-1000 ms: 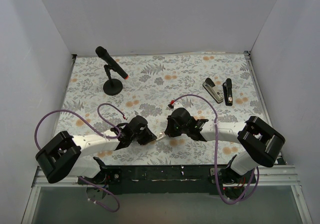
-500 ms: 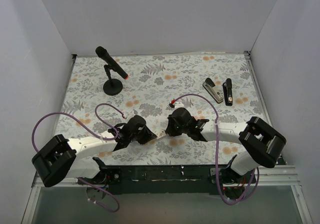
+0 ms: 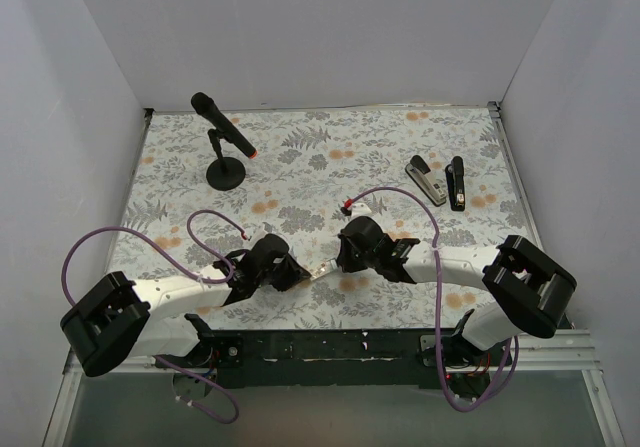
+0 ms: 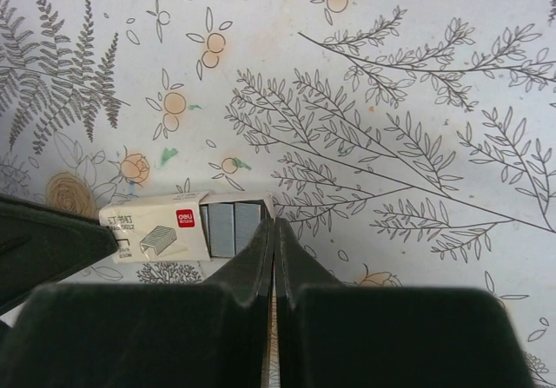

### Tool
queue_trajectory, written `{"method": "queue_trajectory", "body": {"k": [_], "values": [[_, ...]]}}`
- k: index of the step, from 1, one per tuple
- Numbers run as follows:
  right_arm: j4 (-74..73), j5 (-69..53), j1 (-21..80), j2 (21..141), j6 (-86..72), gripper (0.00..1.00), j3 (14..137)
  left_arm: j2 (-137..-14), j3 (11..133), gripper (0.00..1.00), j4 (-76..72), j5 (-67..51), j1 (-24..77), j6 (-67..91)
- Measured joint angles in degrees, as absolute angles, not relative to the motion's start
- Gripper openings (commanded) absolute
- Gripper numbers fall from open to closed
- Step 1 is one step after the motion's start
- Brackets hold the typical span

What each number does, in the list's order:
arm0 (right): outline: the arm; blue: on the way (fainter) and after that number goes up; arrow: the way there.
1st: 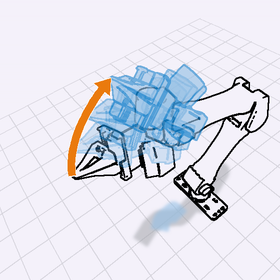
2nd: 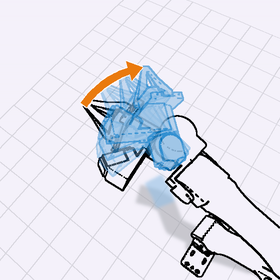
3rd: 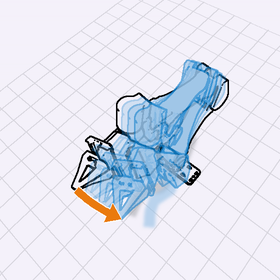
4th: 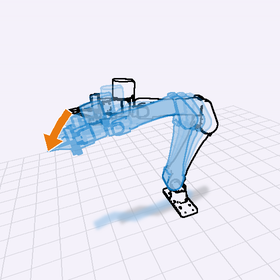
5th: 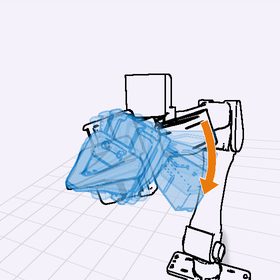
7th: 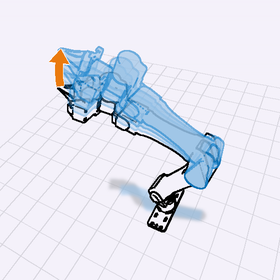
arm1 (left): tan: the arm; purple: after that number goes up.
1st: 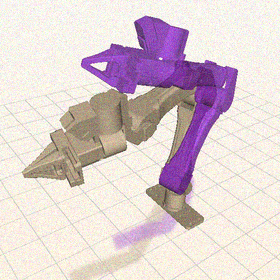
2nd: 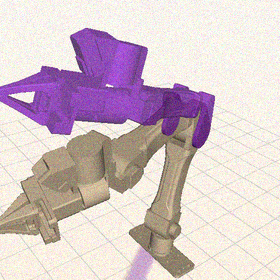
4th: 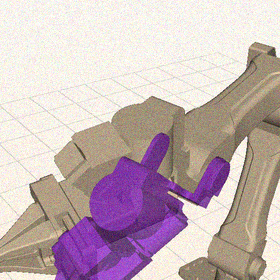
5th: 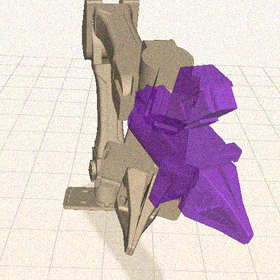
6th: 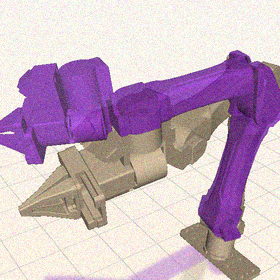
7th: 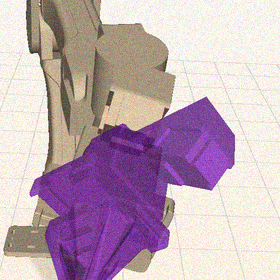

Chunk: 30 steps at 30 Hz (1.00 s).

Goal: Load the staples into the stapler

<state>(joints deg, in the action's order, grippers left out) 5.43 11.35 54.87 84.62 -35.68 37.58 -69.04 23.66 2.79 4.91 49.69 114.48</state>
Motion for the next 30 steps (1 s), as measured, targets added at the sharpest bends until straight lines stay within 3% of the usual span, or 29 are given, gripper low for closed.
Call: {"method": "queue_trajectory", "body": {"k": [30], "values": [[0.9,16.6,54.0,83.5,-34.2,0.01,37.6,-68.6,22.0,0.00,0.4,-2.2,41.8,109.8]]}}
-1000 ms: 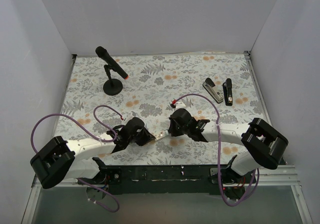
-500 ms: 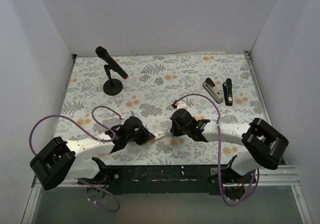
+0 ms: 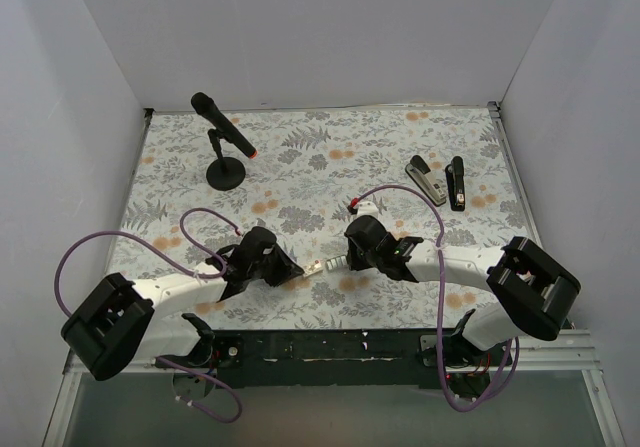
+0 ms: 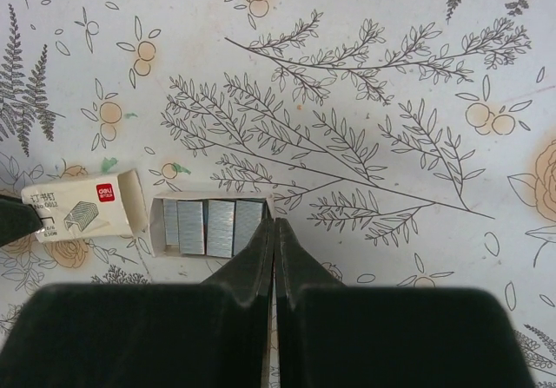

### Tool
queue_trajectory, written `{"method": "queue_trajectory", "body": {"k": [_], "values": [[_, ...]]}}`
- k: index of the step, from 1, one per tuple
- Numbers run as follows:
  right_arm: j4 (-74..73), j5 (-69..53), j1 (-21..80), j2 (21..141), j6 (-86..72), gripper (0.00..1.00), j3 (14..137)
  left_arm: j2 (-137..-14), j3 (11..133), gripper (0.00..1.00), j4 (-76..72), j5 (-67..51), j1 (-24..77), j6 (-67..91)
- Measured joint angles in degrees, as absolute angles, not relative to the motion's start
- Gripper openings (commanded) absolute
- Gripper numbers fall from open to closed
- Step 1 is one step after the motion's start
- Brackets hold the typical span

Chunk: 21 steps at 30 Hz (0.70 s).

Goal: Load the staples into the stapler

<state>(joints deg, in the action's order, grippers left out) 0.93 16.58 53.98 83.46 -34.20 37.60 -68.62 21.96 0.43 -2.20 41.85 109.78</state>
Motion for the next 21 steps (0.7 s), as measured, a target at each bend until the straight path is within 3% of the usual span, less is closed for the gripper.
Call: {"method": "queue_trajectory", "body": {"k": [8,11,13,17,21], "values": [[1.0,16.2,54.0,83.5,-34.0,0.01,37.6,-70.0,22.0,0.01,1.1,-3.1,39.3,106.3],[1.1,15.5,54.0,83.5,-33.5,0.01,37.6,-70.2,22.0,0.06,1.1,-3.1,38.5,105.4],[1.3,14.7,54.0,83.5,-32.9,0.01,37.6,-70.5,22.2,0.13,1.3,-3.2,38.1,104.9],[2.0,12.5,54.0,83.5,-31.7,0.22,37.6,-70.7,22.2,0.34,1.6,-3.3,37.8,104.2],[2.1,11.4,54.0,83.5,-30.6,0.33,37.6,-69.2,22.4,0.49,2.6,-3.0,37.7,103.9]]}}
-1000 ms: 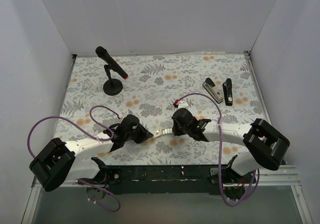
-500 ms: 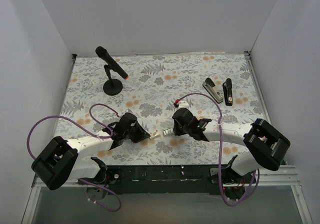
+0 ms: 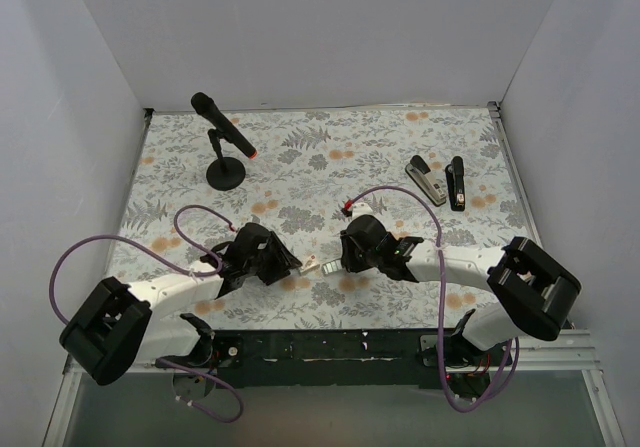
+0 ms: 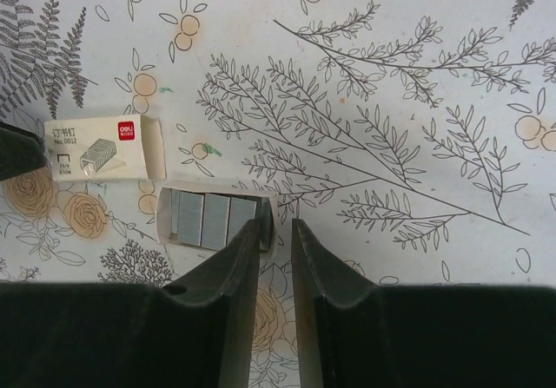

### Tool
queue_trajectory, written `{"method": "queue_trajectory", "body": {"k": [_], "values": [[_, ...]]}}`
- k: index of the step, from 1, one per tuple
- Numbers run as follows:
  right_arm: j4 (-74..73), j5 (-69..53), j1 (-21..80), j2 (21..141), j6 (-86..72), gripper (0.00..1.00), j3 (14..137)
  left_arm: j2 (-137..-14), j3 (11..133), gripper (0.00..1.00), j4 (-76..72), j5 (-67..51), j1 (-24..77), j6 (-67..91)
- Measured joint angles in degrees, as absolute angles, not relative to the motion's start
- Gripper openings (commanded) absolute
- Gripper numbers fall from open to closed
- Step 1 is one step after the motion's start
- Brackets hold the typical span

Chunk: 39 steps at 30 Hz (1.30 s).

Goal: Load the staples into the stapler

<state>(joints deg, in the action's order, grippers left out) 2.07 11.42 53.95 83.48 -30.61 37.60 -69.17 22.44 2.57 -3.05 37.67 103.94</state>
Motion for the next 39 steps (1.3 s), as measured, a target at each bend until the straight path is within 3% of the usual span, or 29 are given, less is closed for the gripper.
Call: {"method": "queue_trajectory", "body": {"k": [1,4,8,10,13,19,24,30,39], "values": [[1.9,11.4,54.0,83.4,-30.2,0.40,37.6,-68.3,22.5,0.58,3.2,-2.9,37.6,103.9],[1.2,11.6,54.0,82.3,-29.4,0.53,37.6,-65.3,22.6,0.68,5.6,-1.3,37.6,103.6],[-1.3,11.9,53.3,78.3,-27.5,0.70,38.0,-60.8,24.3,0.98,9.6,1.0,37.4,102.2],[-2.8,12.1,51.9,76.3,-26.1,0.85,39.0,-58.7,26.5,0.98,12.1,2.7,37.3,100.7],[-5.2,12.5,47.8,73.4,-23.4,0.92,40.6,-55.7,30.8,0.98,14.9,6.0,37.2,96.4],[-9.7,13.1,35.2,71.5,-14.4,0.98,45.9,-50.7,39.9,0.98,17.0,11.5,37.2,82.1],[-13.7,7.6,22.9,77.8,-6.9,0.98,55.1,-48.9,44.8,0.98,14.5,11.4,37.2,65.7],[-14.6,-0.1,13.0,89.4,-1.0,0.91,65.5,-45.8,40.8,0.98,10.9,11.2,37.2,53.0],[-21.7,-3.2,8.9,109.0,8.9,0.87,85.0,-41.4,35.2,0.98,8.5,9.2,37.2,46.2]]}}
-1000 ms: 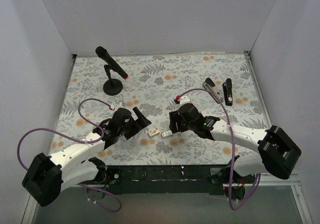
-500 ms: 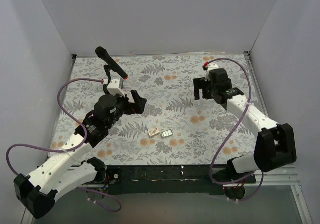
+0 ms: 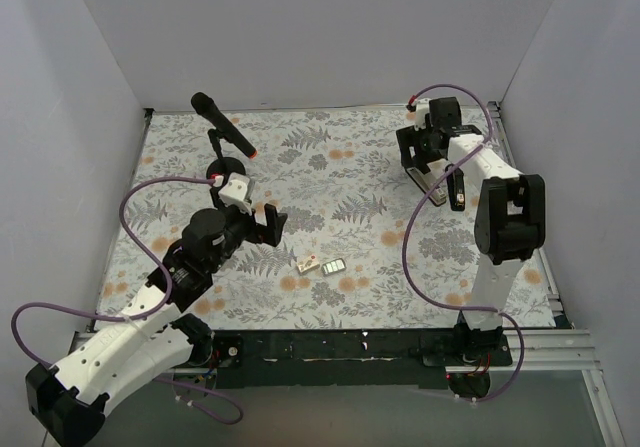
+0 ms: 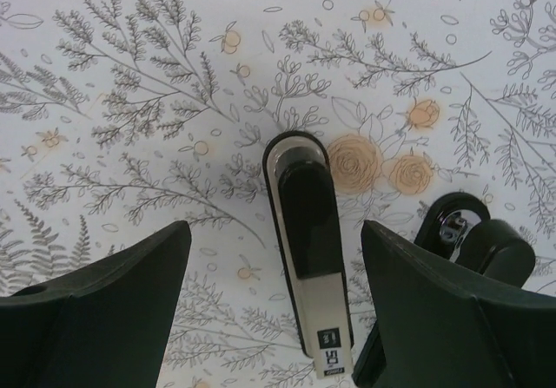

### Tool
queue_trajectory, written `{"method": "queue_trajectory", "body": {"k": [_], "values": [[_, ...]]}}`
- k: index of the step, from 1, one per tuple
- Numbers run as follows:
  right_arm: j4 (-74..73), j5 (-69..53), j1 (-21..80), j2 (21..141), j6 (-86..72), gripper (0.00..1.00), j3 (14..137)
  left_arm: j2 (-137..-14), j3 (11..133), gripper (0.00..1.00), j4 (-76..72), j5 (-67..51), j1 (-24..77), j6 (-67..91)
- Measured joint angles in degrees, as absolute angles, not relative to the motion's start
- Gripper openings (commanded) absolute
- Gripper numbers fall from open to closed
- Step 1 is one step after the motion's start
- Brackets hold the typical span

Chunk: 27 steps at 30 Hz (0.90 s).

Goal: Load the staples into the stapler

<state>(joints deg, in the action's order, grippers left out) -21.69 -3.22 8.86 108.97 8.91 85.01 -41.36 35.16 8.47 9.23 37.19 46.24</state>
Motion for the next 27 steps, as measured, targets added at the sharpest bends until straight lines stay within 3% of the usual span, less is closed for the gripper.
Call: {"method": "queue_trajectory", "body": {"k": [9,15,20,27], "values": [[-26.4,-4.9,6.3,118.7,13.1,0.77,95.5,-41.2,35.1,0.98,7.2,7.0,37.2,44.9],[-27.8,-6.4,5.8,121.8,14.3,0.62,96.3,-41.9,35.0,0.98,7.2,5.7,37.2,44.5],[-28.9,-7.7,5.9,122.6,15.3,0.45,96.3,-41.9,34.9,0.98,7.2,5.0,37.2,44.3],[-29.1,-8.1,6.0,122.6,15.7,0.01,96.4,-42.0,34.5,0.98,6.8,4.2,37.2,43.9]]}}
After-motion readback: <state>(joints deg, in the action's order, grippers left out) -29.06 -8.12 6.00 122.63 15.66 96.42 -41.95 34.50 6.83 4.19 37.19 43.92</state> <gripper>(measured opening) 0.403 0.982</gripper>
